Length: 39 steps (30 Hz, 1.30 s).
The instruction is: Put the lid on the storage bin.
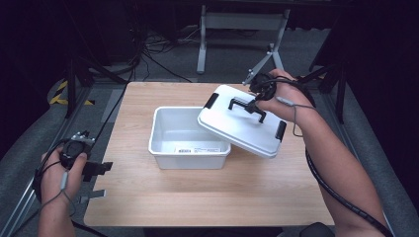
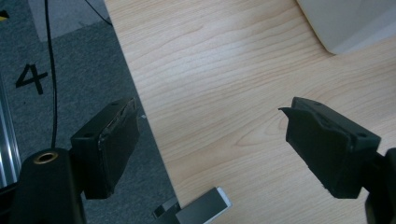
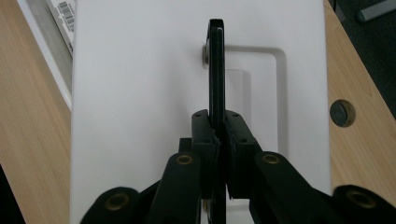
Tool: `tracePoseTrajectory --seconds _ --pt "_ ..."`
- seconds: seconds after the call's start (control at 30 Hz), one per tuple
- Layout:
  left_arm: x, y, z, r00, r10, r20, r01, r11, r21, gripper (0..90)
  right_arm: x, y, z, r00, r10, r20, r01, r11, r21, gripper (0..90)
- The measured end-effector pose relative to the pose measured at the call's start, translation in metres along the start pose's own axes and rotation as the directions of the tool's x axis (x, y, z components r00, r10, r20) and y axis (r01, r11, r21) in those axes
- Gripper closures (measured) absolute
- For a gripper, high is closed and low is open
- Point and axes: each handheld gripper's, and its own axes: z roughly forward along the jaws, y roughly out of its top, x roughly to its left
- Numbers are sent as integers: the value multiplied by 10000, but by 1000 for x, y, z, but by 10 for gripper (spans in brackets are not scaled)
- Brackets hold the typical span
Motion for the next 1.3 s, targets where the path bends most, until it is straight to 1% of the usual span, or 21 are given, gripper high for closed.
tracePoseTrajectory --seconds 0.03,0.13,0.17,0.23,0.3,0.4,0.43,0.47,0.5,0.53,0.67,0.77,0.9,0.97,1.03,1.1,1.13,1.17,1.23,1.27,1.3 --pt "1 -2 -1 9999 -118 -37 118 9999 -84 178 2 8 3 9998 -198 -18 198 9998 52 851" --pt "1 -4 -2 9999 -121 30 121 9999 -68 178 5 18 8 9989 -452 -85 452 9990 44 851" --pt "1 -4 -2 9999 -121 30 121 9999 -68 178 5 18 8 9989 -452 -85 452 9990 44 851" --pt "1 -5 -3 9998 -178 6 178 9998 -91 178 7 26 12 9978 -628 -194 629 9980 4 851" --pt "2 -5 -4 9999 -132 -14 132 9999 -104 178 9 31 16 9975 -626 -329 626 9980 -14 851" --pt "2 -5 -4 9999 -131 6 132 9998 -123 178 12 40 21 9960 -767 -452 766 9971 -33 851" --pt "2 -5 -4 9999 -125 2 125 9998 -126 178 13 42 22 9952 -887 -423 888 9960 7 851" --pt "2 -4 -4 10000 -83 42 83 9999 -139 178 15 44 24 9951 -873 -461 873 9962 -21 851" --pt "2 -4 -3 10000 -93 34 94 9998 -160 178 16 47 25 9936 -1009 -515 1007 9949 -56 851" --pt "2 -4 -3 10000 -89 35 90 9998 -153 177 18 49 26 9934 -1039 -486 1036 9946 -83 851" --pt "1 0 -1 9999 -34 147 35 10000 -76 178 23 59 30 9889 -1326 -667 1320 9912 -138 850" --pt "2 3 0 9998 -14 194 17 9999 -157 178 25 66 35 9855 -1530 -732 1522 9882 -171 850" --pt "3 8 3 9997 65 216 -61 9998 -194 178 30 74 43 9815 -1723 -835 1713 9850 -182 851" --pt "3 12 7 9994 158 306 -154 9998 -136 177 30 75 45 9807 -1759 -854 1753 9844 -147 850" --pt "3 15 9 9992 207 349 -202 9997 -144 177 33 79 49 9779 -1880 -920 1877 9822 -119 850" --pt "3 16 10 9992 189 358 -183 9997 -152 177 34 81 50 9762 -1937 -978 1935 9810 -116 850" --pt "3 17 11 9993 128 358 -122 9998 -172 177 36 82 52 9747 -2008 -986 2007 9796 -112 851" --pt "3 18 11 9992 157 356 -151 9997 -182 178 39 86 54 9700 -2194 -1049 2192 9756 -137 851" --pt "4 20 11 9988 237 422 -231 9996 -139 177 40 87 55 9694 -2209 -1069 2203 9753 -174 850" --pt "4 20 12 9988 221 428 -215 9996 -157 177 42 88 56 9676 -2292 -1059 2285 9734 -185 850" --pt "4 21 12 9987 249 439 -241 9995 -197 177 44 91 59 9629 -2438 -1154 2427 9698 -241 850"
